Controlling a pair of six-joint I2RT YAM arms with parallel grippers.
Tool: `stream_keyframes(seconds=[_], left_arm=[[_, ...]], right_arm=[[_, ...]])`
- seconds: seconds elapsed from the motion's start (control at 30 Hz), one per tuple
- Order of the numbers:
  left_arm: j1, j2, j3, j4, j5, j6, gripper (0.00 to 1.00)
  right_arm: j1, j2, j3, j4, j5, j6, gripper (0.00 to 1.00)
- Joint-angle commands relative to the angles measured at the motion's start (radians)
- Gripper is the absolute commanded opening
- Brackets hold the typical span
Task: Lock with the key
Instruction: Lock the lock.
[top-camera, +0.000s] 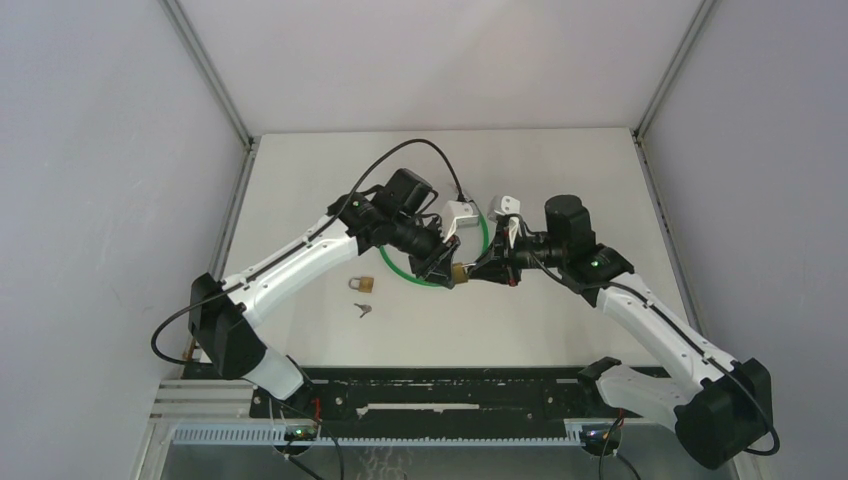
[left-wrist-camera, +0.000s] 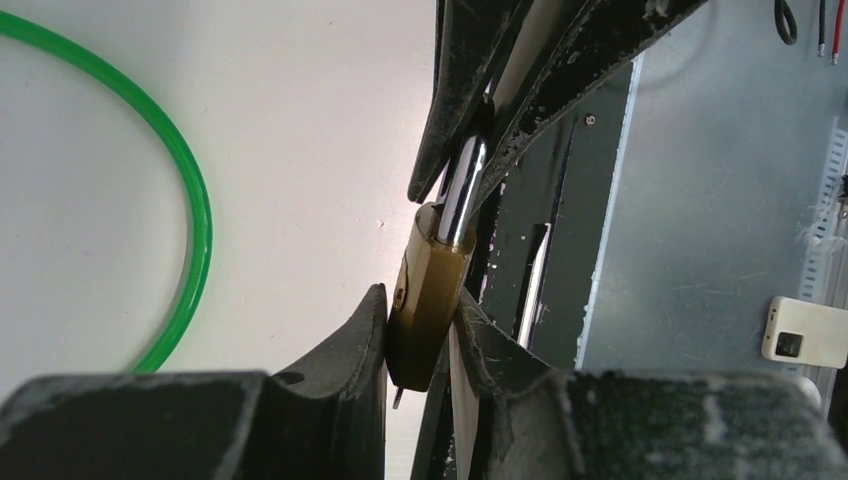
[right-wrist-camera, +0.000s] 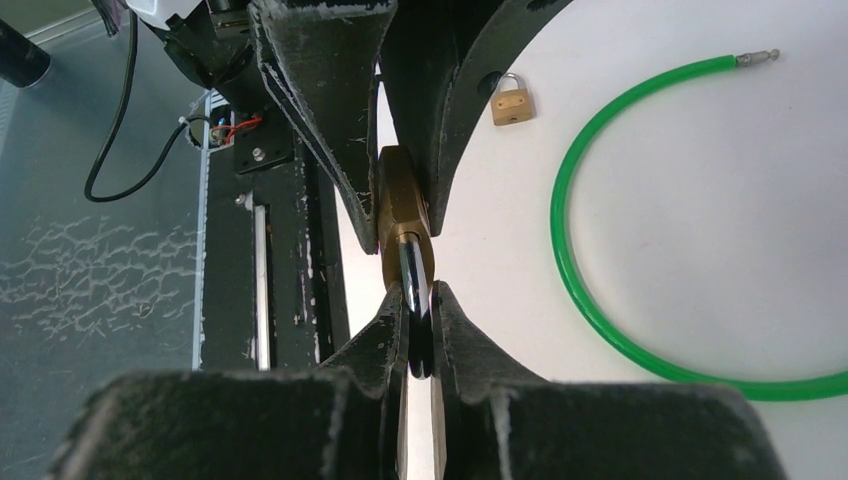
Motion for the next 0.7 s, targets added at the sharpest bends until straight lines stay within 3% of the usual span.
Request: stream_keyframes(seconds=[0.0,0.17,0.67], left_arm=[[-0.033,-0.012,0.071,0.410,0.139,-0.052,0.00],[-0.020,-0.050,0.004,0.386,0.105,0.020,0.00],[-0.009,-0.052,-0.032,0.244,0.062,0.181,0.00]], right_arm=[[0.062,-0.008,0.004,0.098,-0.026,-0.003,0.00],[0.020,-0.034,0.035,0.024,0.029,-0.060,0.06],[-0.147,-0.105,0.126,-0.207,-0.069,-0.193,0.56]])
